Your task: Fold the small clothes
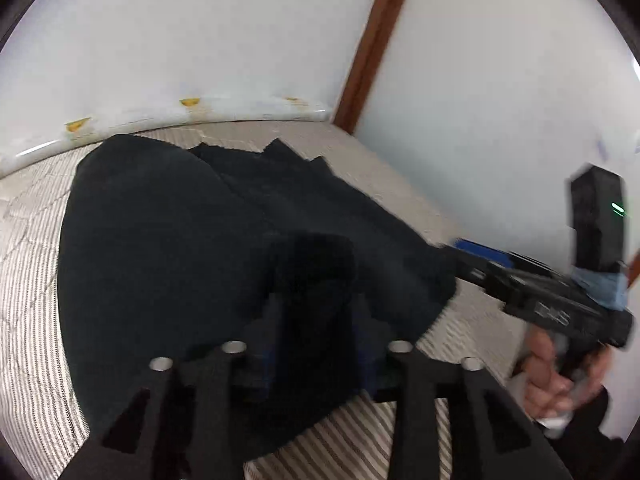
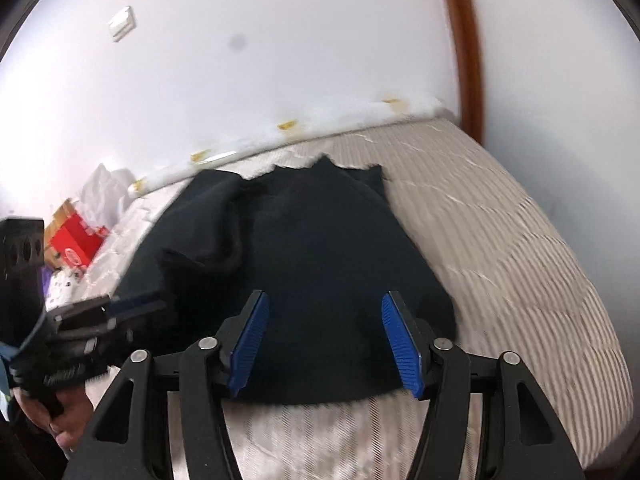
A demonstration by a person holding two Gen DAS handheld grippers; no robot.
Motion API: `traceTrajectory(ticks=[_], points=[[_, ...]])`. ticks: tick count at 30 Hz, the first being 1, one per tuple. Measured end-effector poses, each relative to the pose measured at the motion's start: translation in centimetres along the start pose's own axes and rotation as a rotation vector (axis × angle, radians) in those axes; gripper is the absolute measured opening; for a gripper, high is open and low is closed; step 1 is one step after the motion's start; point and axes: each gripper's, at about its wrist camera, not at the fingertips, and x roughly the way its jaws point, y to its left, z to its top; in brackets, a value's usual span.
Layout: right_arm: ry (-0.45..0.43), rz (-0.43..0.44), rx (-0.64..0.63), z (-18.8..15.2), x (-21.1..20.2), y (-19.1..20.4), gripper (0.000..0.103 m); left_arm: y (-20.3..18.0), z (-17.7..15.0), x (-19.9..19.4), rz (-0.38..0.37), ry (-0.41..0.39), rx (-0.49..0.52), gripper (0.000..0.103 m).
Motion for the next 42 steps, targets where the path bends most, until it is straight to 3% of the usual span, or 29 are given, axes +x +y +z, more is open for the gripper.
traceTrajectory(ticks=[1,4,6,15,17,19,21,25,31,34,36,39,42], points=[[0.001,0.019,-0.006,0.5,0.3,0.6,0.064,0.0,-0.1,-0.9,0.002,-0.012,0.01,0.053],[0.005,0.1,-0.019,2.2,1.5,2.9,0.072,0.8,-0.9,-3.6,0.022,-0.057,0.044,0.056],[0.02,0.137,-0.034,3.0,2.9,4.6,0.074,2.3,-1.2,-5.0,0.076,-0.069,0.035,0.058],[0.221,0.176,-0.011,3.1,12.3,8.4,0.073,12.2,-3.5,-8.0,0.187,-0.06,-0.173,0.058],[0.212,0.166,-0.02,2.9,13.0,8.8,0.065,13.4,-3.9,-7.7,0.195,-0.046,-0.198,0.058],[0.187,0.171,-0.042,3.0,12.8,9.5,0.033,14.1,-4.0,-7.0,0.198,-0.029,-0.211,0.058],[0.161,0.14,-0.094,3.3,12.2,10.1,0.017,14.2,-3.8,-6.0,0.199,-0.018,-0.217,0.058],[0.094,0.177,-0.133,3.9,9.9,10.0,0.011,14.2,-3.2,-5.1,0.19,-0.038,-0.231,0.059],[-0.121,0.152,-0.133,6.9,2.0,7.1,0.01,13.1,-2.2,-4.7,0.127,-0.058,-0.207,0.064],[-0.171,0.058,-0.121,7.6,-0.2,3.5,0.01,11.7,-1.7,-4.1,0.112,-0.061,-0.167,0.064],[-0.15,-0.006,-0.094,7.2,0.3,0.5,0.01,10.9,-1.7,-3.6,0.091,-0.053,-0.155,0.064],[-0.034,-0.088,-0.009,4.7,3.8,-4.8,0.011,9.4,-1.8,-2.7,0.06,-0.035,-0.121,0.064],[0.056,-0.092,0.047,1.7,6.4,-7.2,0.016,7.8,-2.1,-1.9,0.042,-0.011,-0.075,0.064]])
